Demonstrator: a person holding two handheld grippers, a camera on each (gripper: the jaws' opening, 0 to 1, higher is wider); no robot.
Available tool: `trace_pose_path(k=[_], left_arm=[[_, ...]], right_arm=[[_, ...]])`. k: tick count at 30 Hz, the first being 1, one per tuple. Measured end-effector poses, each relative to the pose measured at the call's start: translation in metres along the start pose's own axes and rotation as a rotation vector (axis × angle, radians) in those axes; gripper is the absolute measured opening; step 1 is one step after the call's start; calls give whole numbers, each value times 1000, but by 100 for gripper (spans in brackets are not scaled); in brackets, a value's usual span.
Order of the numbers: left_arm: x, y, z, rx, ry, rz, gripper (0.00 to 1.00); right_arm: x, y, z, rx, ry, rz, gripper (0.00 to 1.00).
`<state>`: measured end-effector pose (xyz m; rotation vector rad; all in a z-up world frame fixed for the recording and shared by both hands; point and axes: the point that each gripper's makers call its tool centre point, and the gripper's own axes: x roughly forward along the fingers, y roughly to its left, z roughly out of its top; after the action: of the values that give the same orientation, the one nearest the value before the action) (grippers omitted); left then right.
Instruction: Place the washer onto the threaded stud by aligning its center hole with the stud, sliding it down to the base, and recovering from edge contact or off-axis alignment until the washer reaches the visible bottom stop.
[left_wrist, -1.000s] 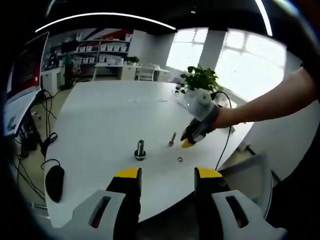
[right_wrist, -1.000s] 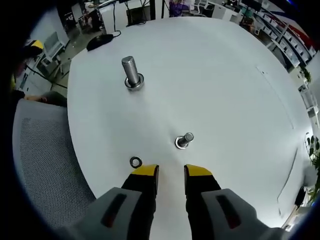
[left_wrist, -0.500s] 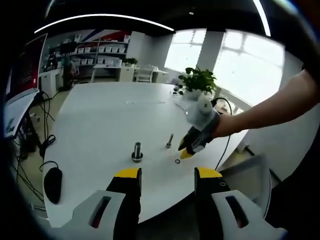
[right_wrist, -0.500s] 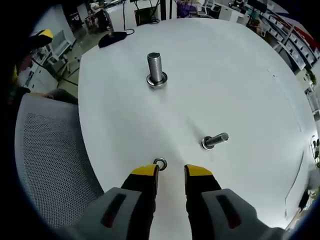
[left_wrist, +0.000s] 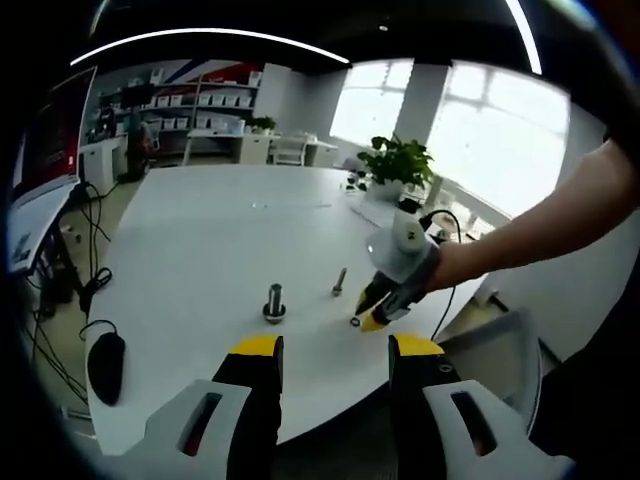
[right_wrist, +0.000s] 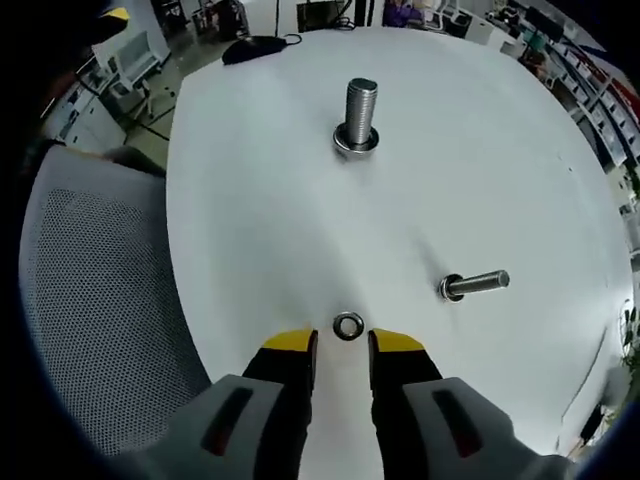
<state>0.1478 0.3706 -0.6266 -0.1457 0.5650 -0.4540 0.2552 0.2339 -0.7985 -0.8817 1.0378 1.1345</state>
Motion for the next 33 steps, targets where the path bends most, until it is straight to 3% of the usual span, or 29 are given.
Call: trace_pose_path(k=[12,22,33], left_arm=[[-2,2,0,-14,-9,5,40],[0,3,3,-15,-13,2,40],[3,10,7,-15,-16,5,40]], right_arm=[[2,-2,3,31,1,16,22],[3,-1,4,-7,-1,19,19],[4,-1,6,-85,80,45,16]])
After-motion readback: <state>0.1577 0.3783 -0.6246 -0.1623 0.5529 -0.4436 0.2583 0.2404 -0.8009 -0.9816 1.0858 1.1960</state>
